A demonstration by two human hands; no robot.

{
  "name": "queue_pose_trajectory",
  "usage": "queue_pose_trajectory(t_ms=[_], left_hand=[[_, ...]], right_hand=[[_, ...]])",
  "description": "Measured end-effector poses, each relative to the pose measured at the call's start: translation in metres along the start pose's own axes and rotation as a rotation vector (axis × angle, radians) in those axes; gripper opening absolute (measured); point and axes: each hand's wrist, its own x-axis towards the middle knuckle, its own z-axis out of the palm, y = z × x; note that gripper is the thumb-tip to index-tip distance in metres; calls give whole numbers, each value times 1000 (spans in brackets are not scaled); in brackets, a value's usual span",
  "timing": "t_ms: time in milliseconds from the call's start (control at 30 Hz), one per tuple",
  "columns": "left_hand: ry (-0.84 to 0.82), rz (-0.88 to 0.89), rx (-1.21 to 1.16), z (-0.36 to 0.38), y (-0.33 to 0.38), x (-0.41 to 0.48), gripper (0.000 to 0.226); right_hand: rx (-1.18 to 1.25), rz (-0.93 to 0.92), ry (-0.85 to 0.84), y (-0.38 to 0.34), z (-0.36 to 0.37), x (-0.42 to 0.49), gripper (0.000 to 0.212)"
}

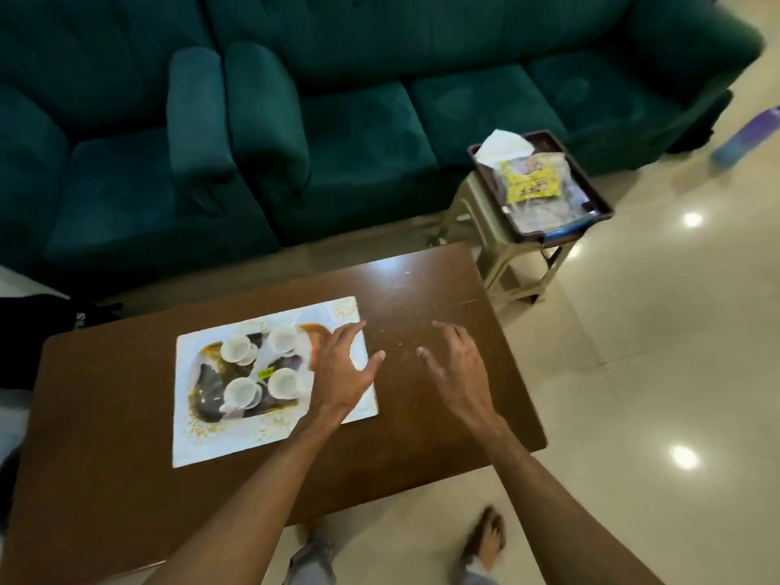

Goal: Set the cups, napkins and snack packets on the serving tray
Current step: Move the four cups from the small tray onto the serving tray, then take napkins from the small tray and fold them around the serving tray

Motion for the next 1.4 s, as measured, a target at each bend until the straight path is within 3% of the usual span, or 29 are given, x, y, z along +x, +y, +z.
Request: queue_pose_trajectory(t_ms=[300, 533, 900, 1100, 1400], left_hand=[[-15, 51, -51, 123, 197, 36, 62], [-65, 76, -126, 187, 286, 105, 61], [56, -128, -180, 287, 329, 264, 58], [72, -173, -184, 298, 364, 356, 56], [163, -239, -136, 316, 359, 497, 49]], right_hand=[[43, 4, 85, 118, -192, 52, 44], [17, 45, 99, 186, -275, 130, 50], [44, 14, -35, 264, -323, 330, 47], [114, 13, -78, 262, -347, 446, 40], [84, -91, -196, 268, -306, 622, 30]])
